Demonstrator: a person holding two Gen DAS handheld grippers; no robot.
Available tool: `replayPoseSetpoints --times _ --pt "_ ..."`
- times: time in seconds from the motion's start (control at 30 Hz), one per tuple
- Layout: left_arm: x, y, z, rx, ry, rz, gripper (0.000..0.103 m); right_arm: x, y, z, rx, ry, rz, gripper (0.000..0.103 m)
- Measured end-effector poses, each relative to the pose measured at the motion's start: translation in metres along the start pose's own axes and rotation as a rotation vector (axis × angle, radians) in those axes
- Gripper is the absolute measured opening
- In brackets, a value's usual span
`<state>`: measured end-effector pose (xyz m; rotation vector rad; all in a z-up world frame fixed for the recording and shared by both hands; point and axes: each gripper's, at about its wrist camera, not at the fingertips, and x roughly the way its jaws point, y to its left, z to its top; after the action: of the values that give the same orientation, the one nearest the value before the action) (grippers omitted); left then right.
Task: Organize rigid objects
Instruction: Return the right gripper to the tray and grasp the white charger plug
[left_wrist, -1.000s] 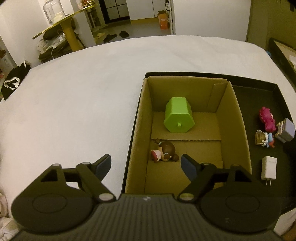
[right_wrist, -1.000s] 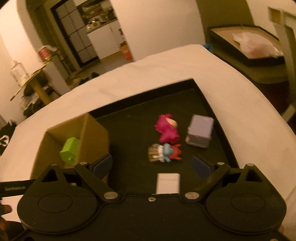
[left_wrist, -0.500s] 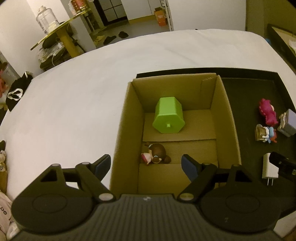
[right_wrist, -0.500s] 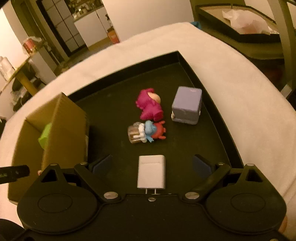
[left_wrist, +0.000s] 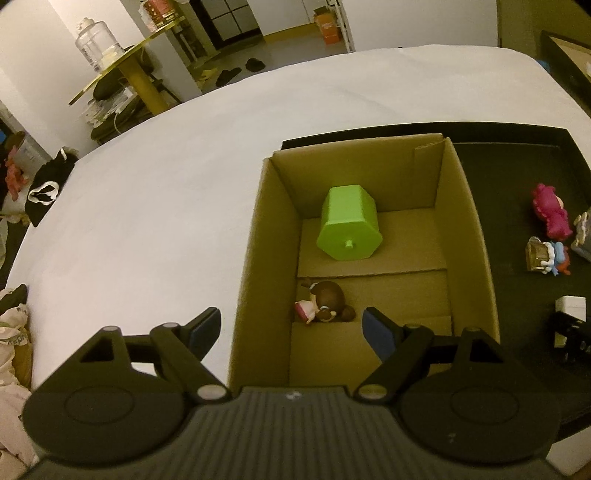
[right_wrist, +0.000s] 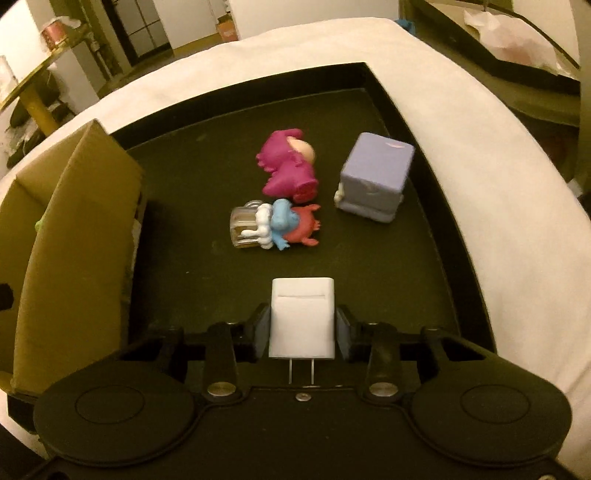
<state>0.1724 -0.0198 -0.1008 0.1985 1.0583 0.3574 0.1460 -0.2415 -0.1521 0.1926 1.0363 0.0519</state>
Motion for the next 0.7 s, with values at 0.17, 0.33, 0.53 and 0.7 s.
replayPoseSetpoints --times 0.17,0.33,0.53,0.7 --pt "-0.005 0.004 0.000 -0.003 -0.009 0.004 0.083 -0.012 -0.005 0.000 0.039 -0.026 0.031 0.037" --pt "-0.006 0.010 0.000 -0.012 -0.013 0.006 0.083 -0.017 -0.009 0.007 0.079 -0.031 0.087 0.037" --pt "-0.005 0.019 -0.004 -0.022 -0.010 0.003 0.083 -0.030 -0.007 0.014 0.081 -0.077 0.086 0.037" --pt "-0.002 0.027 -0.008 -0.037 -0.006 -0.008 0.083 -0.036 -0.003 0.020 0.074 -0.109 0.088 0.037"
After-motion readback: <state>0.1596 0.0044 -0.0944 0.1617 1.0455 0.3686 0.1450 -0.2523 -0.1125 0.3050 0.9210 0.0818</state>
